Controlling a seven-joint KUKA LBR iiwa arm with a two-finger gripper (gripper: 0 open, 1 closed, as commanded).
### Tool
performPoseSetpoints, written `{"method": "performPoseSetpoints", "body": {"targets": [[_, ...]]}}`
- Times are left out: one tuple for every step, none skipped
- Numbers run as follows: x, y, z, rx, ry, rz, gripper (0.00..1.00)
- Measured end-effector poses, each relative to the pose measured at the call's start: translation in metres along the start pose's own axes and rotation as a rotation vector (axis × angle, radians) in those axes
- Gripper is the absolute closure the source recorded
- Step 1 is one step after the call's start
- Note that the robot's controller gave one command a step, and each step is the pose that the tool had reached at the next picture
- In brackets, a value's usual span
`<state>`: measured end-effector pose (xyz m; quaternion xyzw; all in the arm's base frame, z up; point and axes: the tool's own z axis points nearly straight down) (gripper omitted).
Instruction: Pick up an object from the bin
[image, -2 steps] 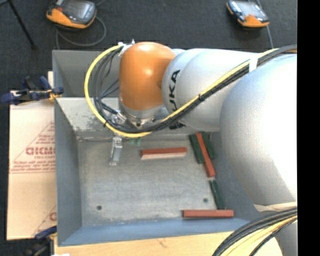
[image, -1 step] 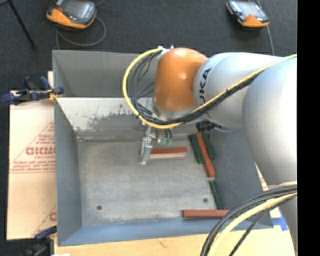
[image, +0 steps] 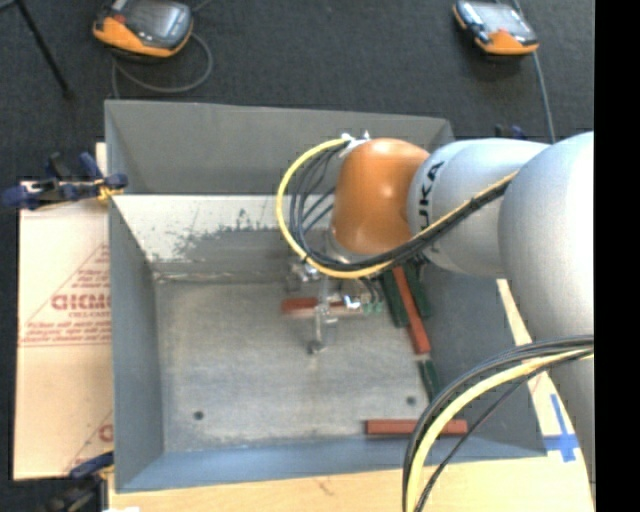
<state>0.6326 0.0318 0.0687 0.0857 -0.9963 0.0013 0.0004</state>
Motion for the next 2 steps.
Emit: {"method": "performPoseSetpoints", "body": {"targets": [[-0.002,0.002,-0.003,-0.003,-0.005,0.002,1.0],[-0.022,0.004,-0.138,0.0,-0.016,-0.048,1.0]]}}
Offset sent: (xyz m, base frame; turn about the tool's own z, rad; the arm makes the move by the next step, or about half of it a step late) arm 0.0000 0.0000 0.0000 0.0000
